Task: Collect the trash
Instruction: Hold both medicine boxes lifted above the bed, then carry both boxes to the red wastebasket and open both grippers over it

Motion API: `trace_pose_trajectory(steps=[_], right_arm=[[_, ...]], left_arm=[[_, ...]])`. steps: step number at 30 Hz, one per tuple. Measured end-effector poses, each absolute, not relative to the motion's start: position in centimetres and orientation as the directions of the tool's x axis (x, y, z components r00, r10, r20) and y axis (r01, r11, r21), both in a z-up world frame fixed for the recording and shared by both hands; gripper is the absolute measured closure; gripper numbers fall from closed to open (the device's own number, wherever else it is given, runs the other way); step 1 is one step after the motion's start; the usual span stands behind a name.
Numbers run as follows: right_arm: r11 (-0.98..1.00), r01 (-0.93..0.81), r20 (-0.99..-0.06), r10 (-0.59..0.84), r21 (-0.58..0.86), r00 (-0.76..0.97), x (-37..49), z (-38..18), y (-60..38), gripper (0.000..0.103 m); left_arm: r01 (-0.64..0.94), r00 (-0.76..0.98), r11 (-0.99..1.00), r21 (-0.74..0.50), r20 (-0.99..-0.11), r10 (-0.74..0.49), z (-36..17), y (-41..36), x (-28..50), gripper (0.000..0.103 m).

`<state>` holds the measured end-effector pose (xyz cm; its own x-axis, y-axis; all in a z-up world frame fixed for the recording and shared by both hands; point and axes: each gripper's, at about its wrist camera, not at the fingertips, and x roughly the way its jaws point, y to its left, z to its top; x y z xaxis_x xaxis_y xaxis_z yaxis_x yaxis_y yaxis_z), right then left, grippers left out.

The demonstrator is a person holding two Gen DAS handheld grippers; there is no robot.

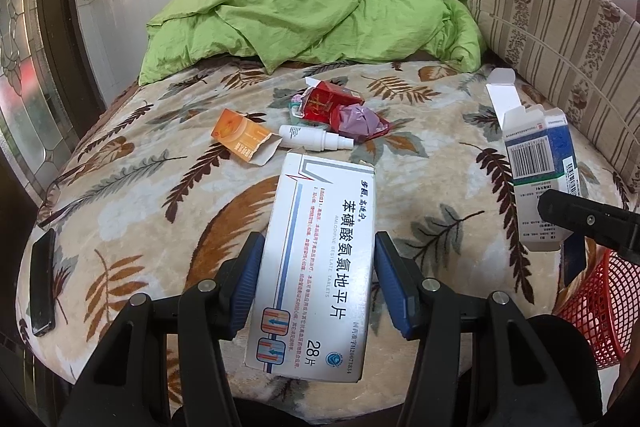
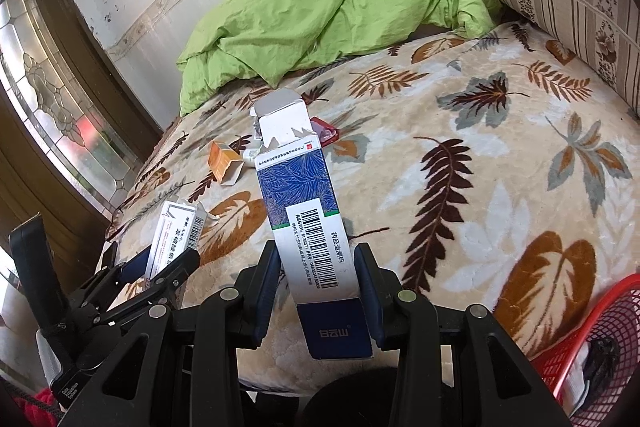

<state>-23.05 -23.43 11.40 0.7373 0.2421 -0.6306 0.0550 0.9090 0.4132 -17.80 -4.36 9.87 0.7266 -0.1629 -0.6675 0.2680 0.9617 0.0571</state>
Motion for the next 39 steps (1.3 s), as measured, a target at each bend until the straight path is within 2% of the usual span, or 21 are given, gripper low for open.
trace_pose_trajectory(steps=[33,39], right_arm=[[0.883,0.101,-0.604,0.226,0.458,0.764,-25.3,12.9,-26.1,0.063],[0.878,0.166,-0.614,0.167,0.448,0.772,-27.6,13.0,-28.6,0.063]], left_arm=[[0.334,0.714,0.941,0.047,-0.665,-0.220,11.3,-6.9,-18.3,0.049],[0.419,0.682,0.908,0.014,-0.664,-0.305,11.8,-8.6,-19.0,0.049]])
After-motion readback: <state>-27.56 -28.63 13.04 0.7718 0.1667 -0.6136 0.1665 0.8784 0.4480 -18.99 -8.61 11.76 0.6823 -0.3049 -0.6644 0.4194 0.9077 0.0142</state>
